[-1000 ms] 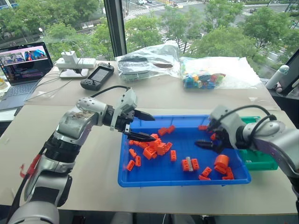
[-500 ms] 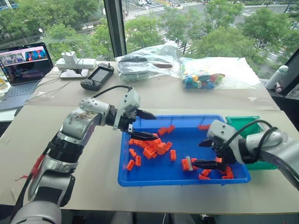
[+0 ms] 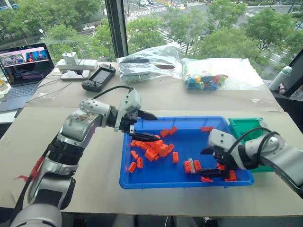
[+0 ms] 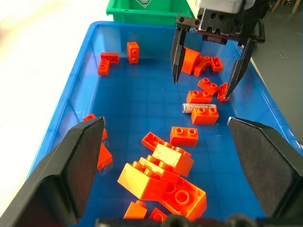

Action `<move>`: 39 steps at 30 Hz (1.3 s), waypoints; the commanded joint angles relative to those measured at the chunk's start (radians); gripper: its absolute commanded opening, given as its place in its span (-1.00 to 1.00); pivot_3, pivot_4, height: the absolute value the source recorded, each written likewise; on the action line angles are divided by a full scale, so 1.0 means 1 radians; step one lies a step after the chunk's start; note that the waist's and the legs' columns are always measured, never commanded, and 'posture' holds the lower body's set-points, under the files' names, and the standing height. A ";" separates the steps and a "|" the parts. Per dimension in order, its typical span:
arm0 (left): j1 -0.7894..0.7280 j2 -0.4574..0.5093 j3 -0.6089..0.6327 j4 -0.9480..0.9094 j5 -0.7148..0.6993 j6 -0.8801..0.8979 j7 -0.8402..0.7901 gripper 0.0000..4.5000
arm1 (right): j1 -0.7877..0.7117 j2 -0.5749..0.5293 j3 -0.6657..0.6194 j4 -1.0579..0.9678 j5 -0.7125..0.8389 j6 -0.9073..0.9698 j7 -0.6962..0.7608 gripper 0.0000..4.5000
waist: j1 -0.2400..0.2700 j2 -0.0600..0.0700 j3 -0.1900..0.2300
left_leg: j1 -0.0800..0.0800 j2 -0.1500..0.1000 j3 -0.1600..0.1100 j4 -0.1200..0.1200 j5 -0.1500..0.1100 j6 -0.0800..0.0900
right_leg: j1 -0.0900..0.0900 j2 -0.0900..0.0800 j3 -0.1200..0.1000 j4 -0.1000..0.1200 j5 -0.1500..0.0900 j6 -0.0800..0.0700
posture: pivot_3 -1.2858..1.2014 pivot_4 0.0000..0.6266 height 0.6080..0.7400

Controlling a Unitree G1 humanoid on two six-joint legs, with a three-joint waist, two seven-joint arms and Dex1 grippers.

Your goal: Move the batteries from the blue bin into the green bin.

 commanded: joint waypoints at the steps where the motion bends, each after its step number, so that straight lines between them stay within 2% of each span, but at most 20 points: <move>1: -0.008 0.011 0.015 -0.030 -0.011 0.002 0.000 1.00 | -0.007 0.013 0.004 0.002 -0.025 -0.034 0.017 0.98 | 0.000 0.000 0.000 | 0.000 0.000 0.000 0.000 0.000 0.000 | 0.000 0.000 0.000 0.000 0.000 0.000 | 0.03 -0.52 0.88; 9: -0.009 0.014 0.014 -0.036 -0.013 0.009 0.004 1.00 | 0.003 0.052 0.013 0.002 -0.042 -0.022 0.013 0.98 | 0.000 0.000 0.000 | 0.000 0.000 0.000 0.000 0.000 0.000 | 0.000 0.000 0.000 0.000 0.000 0.000 | 0.03 -0.52 0.88; 10: -0.009 0.014 0.014 -0.037 -0.013 0.009 0.005 1.00 | 0.004 0.053 0.013 0.000 -0.044 -0.019 0.015 0.87 | 0.000 0.000 0.000 | 0.000 0.000 0.000 0.000 0.000 0.000 | 0.000 0.000 0.000 0.000 0.000 0.000 | 0.03 -0.52 0.88; 11: -0.009 0.013 0.015 -0.037 -0.012 0.010 0.005 1.00 | 0.004 0.055 0.011 -0.001 -0.045 -0.017 0.016 0.87 | 0.000 0.000 0.000 | 0.000 0.000 0.000 0.000 0.000 0.000 | 0.000 0.000 0.000 0.000 0.000 0.000 | 0.03 -0.52 0.88; 19: -0.019 0.010 0.013 -0.030 -0.009 0.009 0.008 1.00 | -0.015 0.050 -0.014 -0.004 -0.028 0.012 0.031 -0.30 | 0.000 0.000 0.000 | 0.000 0.000 0.000 0.000 0.000 0.000 | 0.000 0.000 0.000 0.000 0.000 0.000 | 0.03 -0.52 0.88; 20: -0.019 0.009 0.013 -0.030 -0.010 0.009 0.009 1.00 | -0.020 0.056 -0.043 0.000 -0.005 0.023 0.032 -0.32 | 0.000 0.000 0.000 | 0.000 0.000 0.000 0.000 0.000 0.000 | 0.000 0.000 0.000 0.000 0.000 0.000 | 0.03 -0.52 0.88; 26: -0.019 0.009 0.015 -0.032 -0.011 0.013 0.013 1.00 | -0.068 0.065 -0.132 0.051 0.024 0.026 0.019 -0.32 | 0.000 0.000 0.000 | 0.000 0.000 0.000 0.000 0.000 0.000 | 0.000 0.000 0.000 0.000 0.000 0.000 | 0.03 -0.52 0.88; 35: -0.010 0.011 0.015 -0.020 -0.003 -0.006 0.013 1.00 | -0.182 0.139 -0.060 0.342 -0.274 -0.188 -0.190 -0.32 | -0.001 0.000 0.000 | 0.000 0.000 0.001 0.001 0.000 0.000 | -0.001 0.000 0.000 0.000 0.000 0.000 | 0.03 -0.52 0.88; 36: -0.008 0.011 0.014 -0.016 -0.001 -0.010 0.012 1.00 | -0.187 0.149 -0.071 0.350 -0.276 -0.196 -0.192 0.03 | -0.001 0.000 0.000 | 0.000 0.000 0.001 0.001 0.000 0.000 | -0.001 0.000 0.000 0.001 0.000 0.000 | 0.03 -0.52 0.88; 39: -0.006 0.012 0.012 -0.013 0.001 -0.017 0.009 1.00 | -0.194 0.158 -0.098 0.343 -0.268 -0.196 -0.173 0.38 | -0.001 0.000 0.000 | 0.000 0.000 0.001 0.001 0.000 0.000 | -0.001 0.000 0.000 0.001 0.000 0.000 | 0.03 -0.52 0.88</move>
